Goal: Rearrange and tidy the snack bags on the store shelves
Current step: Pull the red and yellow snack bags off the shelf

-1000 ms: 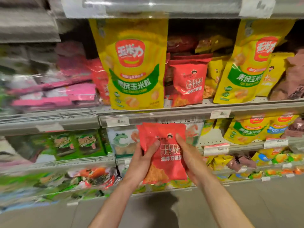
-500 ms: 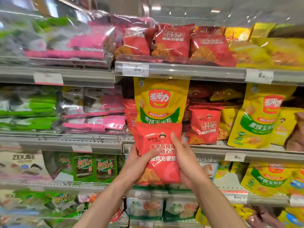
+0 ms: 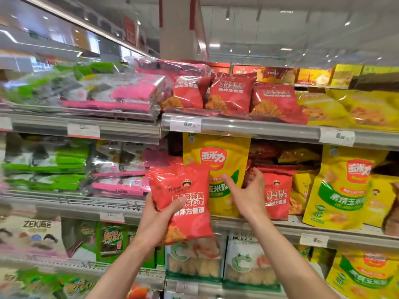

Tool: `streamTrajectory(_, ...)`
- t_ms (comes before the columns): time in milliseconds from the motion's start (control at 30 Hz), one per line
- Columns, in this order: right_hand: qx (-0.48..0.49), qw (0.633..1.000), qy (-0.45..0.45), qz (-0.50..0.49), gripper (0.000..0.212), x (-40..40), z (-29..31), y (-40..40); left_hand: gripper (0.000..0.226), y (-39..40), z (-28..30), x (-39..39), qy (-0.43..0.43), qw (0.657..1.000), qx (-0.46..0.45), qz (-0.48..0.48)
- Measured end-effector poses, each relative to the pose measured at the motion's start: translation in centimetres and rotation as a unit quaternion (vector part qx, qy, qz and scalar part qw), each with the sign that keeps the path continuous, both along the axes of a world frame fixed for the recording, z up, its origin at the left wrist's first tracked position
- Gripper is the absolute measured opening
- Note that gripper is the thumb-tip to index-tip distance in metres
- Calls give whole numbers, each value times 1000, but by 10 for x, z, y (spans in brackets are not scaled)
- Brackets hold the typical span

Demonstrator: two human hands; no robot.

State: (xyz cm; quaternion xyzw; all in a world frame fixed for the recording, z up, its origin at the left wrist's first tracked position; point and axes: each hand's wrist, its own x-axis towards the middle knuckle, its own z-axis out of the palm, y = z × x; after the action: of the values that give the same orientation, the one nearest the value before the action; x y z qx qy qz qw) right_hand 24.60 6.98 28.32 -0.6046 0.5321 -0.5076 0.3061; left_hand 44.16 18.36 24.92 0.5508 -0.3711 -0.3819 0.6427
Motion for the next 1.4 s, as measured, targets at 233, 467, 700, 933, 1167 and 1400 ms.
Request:
streamTrajectory(233, 3, 1000, -15, 11, 101, 12, 0, -27, 83, -2, 3, 14, -22, 999, -16, 24)
streamTrajectory(467, 36, 991, -83, 98, 74, 5, 4, -45, 106, -2, -1, 37, -11, 999, -9, 39)
streamTrajectory(700, 35, 980, -111, 163, 51, 8, 4, -53, 108, -4, -2, 51, -14, 999, -17, 43)
streamTrajectory(933, 25, 971, -157, 177, 31, 17, 25, -63, 98, 4, -2, 75, -27, 998, -22, 60)
streamTrajectory(1167, 52, 963, -192, 182, 27, 28, 22, -49, 86, 12, -3, 85, -19, 997, -38, 65)
streamTrajectory(1400, 75, 956, -226, 172, 23, 7, 27, -34, 117, 13, -8, 92, -25, 998, -35, 55)
